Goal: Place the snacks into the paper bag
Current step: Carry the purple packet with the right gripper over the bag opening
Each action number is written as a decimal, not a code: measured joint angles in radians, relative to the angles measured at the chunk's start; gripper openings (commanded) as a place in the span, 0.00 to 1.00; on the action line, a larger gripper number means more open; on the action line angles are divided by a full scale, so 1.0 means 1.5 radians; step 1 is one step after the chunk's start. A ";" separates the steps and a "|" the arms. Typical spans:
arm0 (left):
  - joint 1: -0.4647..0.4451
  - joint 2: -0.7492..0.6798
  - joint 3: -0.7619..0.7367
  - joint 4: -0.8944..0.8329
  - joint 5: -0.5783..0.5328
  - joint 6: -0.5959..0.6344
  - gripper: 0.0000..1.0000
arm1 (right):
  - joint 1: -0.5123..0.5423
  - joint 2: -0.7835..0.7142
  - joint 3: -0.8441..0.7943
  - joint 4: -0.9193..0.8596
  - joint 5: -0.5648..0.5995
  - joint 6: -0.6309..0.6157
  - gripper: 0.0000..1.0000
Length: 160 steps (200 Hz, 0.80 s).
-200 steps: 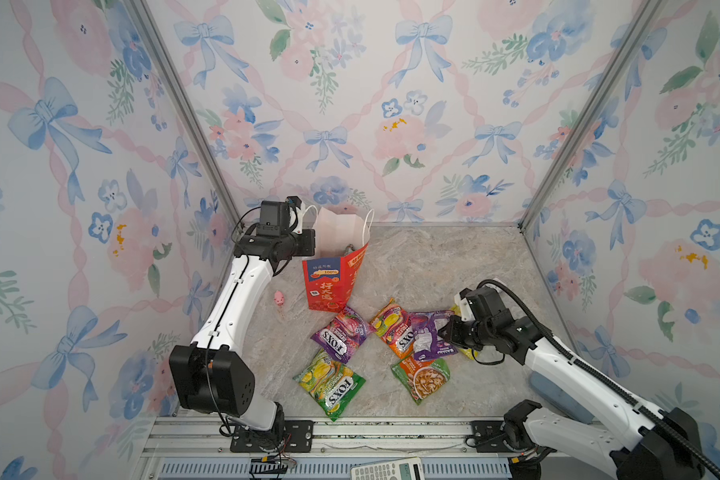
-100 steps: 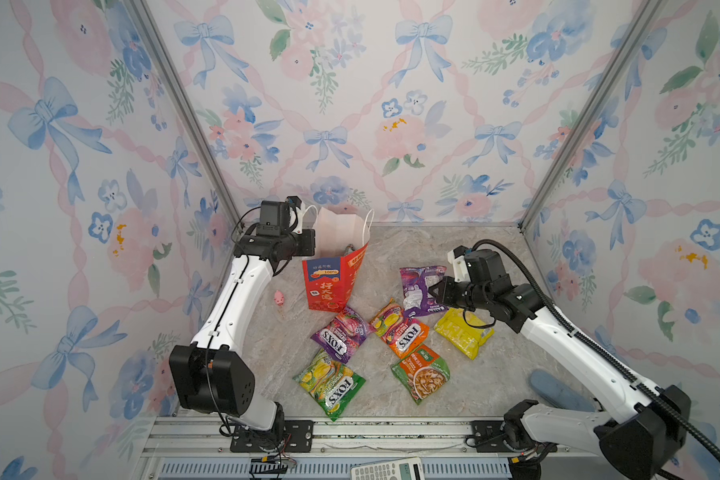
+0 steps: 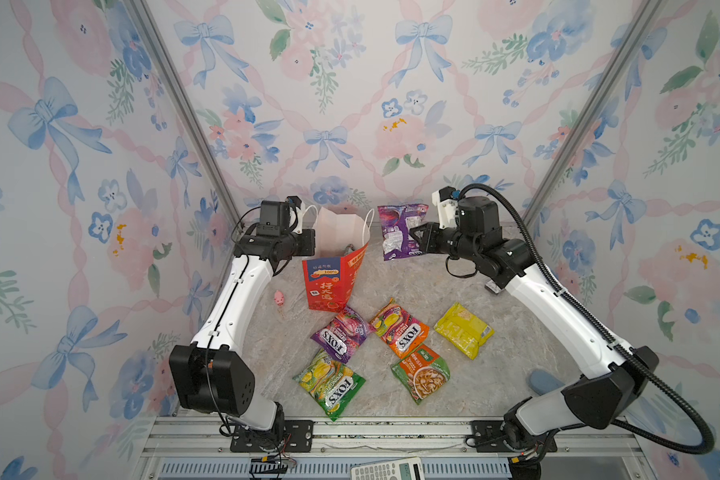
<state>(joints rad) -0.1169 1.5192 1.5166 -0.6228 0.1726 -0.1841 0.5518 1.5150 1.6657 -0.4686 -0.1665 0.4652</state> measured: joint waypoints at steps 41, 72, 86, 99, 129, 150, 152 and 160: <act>0.000 0.000 0.000 0.000 0.000 0.000 0.00 | 0.042 0.052 0.136 -0.009 0.005 -0.037 0.00; 0.000 0.000 0.000 0.000 0.000 0.000 0.00 | 0.074 0.116 0.241 -0.031 0.005 -0.062 0.00; 0.000 0.000 0.000 0.000 0.000 0.000 0.00 | 0.084 0.156 0.294 -0.046 0.006 -0.072 0.00; 0.000 0.000 0.000 0.000 0.000 0.000 0.00 | 0.090 0.197 0.345 -0.062 0.009 -0.079 0.00; 0.000 0.000 0.000 0.000 0.000 0.000 0.00 | 0.097 0.298 0.466 -0.107 0.014 -0.091 0.00; 0.000 0.000 0.000 0.000 0.000 0.000 0.00 | 0.102 0.375 0.571 -0.150 0.029 -0.102 0.00; 0.000 0.000 0.000 0.000 0.000 0.000 0.00 | 0.103 0.383 0.582 -0.154 0.030 -0.104 0.00; 0.000 0.000 0.000 0.000 0.000 0.000 0.00 | 0.106 0.413 0.624 -0.172 0.036 -0.110 0.00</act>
<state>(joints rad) -0.1169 1.5192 1.5162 -0.6228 0.1726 -0.1841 0.7109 2.1338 2.6022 -0.7265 -0.1120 0.3004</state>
